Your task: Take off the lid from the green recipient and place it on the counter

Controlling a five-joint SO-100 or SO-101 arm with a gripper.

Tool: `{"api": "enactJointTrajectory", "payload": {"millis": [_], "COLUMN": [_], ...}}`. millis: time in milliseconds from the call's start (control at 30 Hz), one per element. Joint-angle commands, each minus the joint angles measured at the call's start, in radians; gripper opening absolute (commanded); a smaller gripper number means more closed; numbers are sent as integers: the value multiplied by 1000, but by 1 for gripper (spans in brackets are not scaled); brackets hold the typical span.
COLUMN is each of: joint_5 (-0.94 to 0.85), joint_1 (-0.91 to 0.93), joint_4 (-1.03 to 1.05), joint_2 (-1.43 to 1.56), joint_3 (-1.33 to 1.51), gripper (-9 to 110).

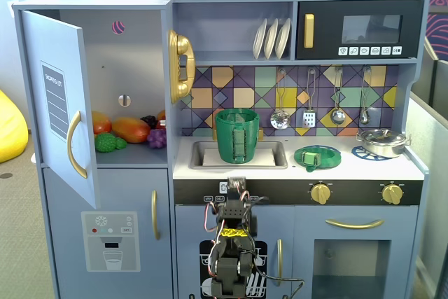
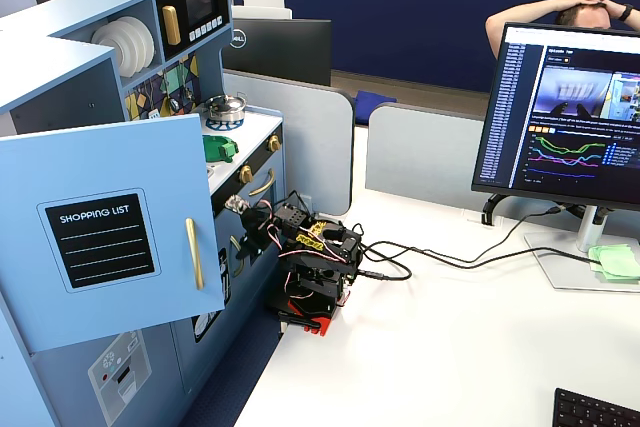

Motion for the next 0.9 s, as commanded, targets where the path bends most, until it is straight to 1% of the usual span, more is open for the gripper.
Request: {"api": "enactJointTrajectory", "payload": {"millis": [0, 33, 133, 233, 467, 567, 667, 867], "joint_5": [129, 160, 160, 199, 187, 192, 138, 144], "joint_1": [-18, -18, -2, 3, -26, -8, 2, 3], "joint_4": [86, 138, 293, 368, 569, 586, 594, 594], "joint_2": [40, 58, 104, 104, 106, 106, 106, 106], "joint_3": [34, 41, 63, 74, 80, 80, 80, 80], "gripper": [0, 0, 0, 0, 2, 5, 5, 5]}}
